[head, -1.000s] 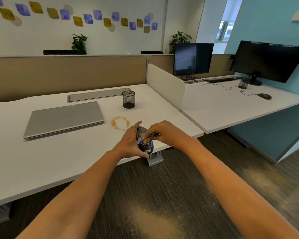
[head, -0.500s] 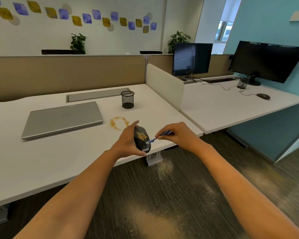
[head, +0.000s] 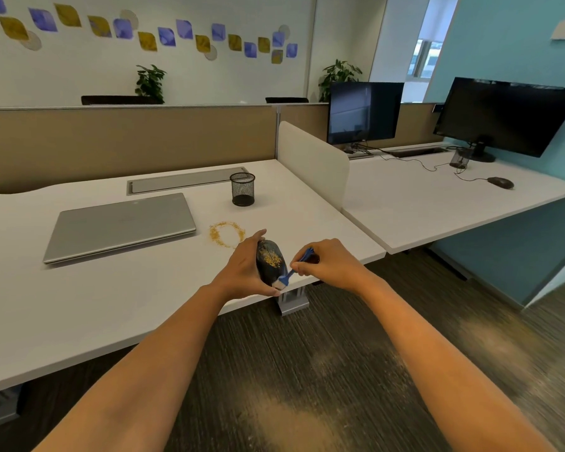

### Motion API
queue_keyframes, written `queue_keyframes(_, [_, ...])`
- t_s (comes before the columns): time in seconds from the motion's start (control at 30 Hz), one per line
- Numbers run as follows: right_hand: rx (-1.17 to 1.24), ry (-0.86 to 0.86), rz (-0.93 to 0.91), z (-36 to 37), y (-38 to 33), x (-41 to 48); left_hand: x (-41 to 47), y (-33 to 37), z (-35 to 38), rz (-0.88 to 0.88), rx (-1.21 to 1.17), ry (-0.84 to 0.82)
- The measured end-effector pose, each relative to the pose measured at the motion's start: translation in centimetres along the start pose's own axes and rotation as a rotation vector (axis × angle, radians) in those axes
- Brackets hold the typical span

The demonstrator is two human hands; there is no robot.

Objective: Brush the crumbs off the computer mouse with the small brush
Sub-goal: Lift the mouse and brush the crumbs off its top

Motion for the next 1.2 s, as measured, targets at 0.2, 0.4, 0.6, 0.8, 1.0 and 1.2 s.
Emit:
queue_keyframes(0.2, [0.24,0.288,0.088,-3.3,0.9,1.0,-0.2,-0.7,0.0,-0.009,0.019,0.001])
queue_keyframes(0.4, [0.176,0.353,0.032,-2.1,0.1,2.6,-0.3,0.0,1.1,0.007,0.038,-0.036])
queue_keyframes(0.6, [0.004,0.296,-0.025,-0.4,-1.0,3.7,-0.4,0.9,1.5,0.042,0.039,-0.038])
queue_keyframes(0.8, [-0.029,0.224,-0.038,-0.6,-1.3,3.4,-0.3,1.0,1.1,0.035,0.038,-0.015])
queue_keyframes(1.0, [-0.047,0.132,-0.034,-2.1,-0.8,3.3,-0.5,0.6,1.0,0.016,0.05,-0.034])
queue_keyframes(1.2, [-0.005,0.222,-0.047,-1.7,-0.9,3.6,-0.3,1.1,1.4,0.027,0.041,-0.046])
Point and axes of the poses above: each hand's wrist, its own x-axis towards the middle knuckle, its own z-axis out of the palm, y = z × x, the point moved 4 cm from there along x, towards the middle knuckle, and after that the axes turned 15 degrees about y, right-handed, at the moved point
